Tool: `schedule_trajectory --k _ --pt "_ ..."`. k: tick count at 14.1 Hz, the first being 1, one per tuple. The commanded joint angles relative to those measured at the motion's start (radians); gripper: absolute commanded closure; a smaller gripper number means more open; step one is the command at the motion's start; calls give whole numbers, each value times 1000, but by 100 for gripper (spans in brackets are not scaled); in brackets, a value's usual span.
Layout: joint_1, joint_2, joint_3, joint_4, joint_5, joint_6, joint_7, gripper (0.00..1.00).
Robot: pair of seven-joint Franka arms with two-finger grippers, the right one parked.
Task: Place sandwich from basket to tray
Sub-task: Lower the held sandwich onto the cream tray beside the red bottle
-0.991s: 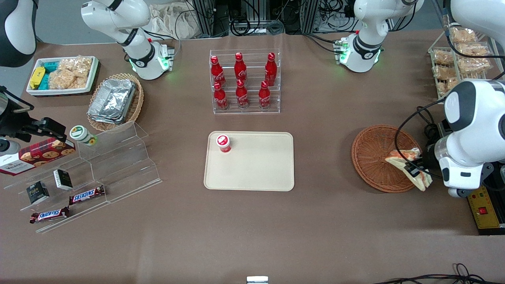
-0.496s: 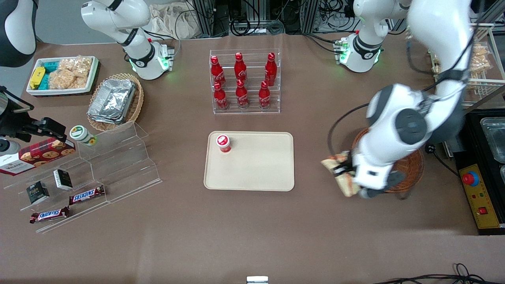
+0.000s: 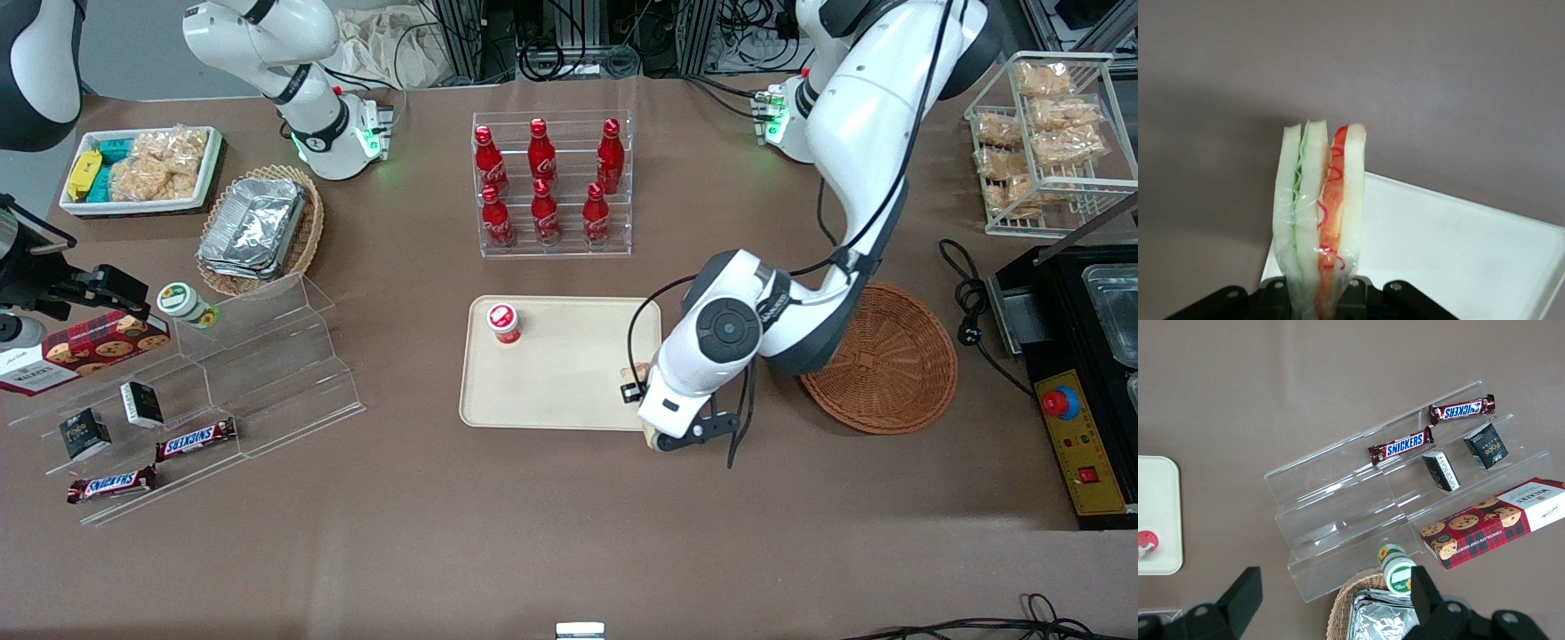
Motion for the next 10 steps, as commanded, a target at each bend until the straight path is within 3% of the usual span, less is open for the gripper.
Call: schedule_trajectory --k 1,6,10 --pt "-39 24 4 19 35 -10 47 100" --pt "-45 24 4 -43 24 -157 275 100" --pt "-45 37 3 -46 13 -177 280 98"
